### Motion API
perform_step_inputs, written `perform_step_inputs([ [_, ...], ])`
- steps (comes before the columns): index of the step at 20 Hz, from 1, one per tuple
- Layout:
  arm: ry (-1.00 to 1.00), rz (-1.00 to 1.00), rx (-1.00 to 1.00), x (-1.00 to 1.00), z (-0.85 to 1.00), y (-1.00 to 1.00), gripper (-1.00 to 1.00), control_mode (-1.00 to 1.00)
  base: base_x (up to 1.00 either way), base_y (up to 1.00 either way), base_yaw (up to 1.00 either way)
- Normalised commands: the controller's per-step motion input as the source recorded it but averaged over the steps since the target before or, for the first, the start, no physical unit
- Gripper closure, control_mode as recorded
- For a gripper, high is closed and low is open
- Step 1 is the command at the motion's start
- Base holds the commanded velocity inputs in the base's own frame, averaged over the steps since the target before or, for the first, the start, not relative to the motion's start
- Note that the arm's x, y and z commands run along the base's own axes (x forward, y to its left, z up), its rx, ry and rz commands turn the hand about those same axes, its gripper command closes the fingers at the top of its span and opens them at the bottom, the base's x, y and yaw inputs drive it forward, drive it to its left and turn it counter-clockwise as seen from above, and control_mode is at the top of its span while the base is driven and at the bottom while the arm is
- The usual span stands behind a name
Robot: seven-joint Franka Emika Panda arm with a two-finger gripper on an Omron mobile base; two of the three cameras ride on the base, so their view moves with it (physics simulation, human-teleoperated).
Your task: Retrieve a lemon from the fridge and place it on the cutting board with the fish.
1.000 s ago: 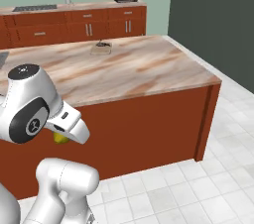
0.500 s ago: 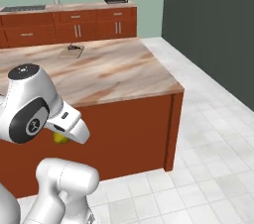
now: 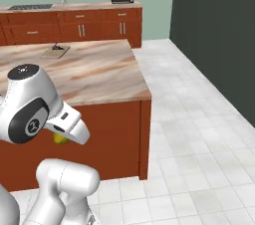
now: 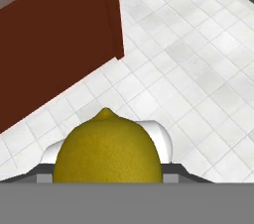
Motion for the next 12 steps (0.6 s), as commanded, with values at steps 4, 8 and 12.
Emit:
perform_step_inputs([
  [4, 0.0, 0.0, 0.0, 0.0, 0.0, 0.0, 1.0, 1.0, 0.16, -1.0, 0.27],
  [8, 0.0, 0.0, 0.0, 0.0, 0.0, 0.0, 1.0, 1.0, 0.23, -1.0, 0.27],
  [12, 0.0, 0.0, 0.0, 0.0, 0.0, 0.0, 1.0, 1.0, 0.24, -1.0, 0.27],
])
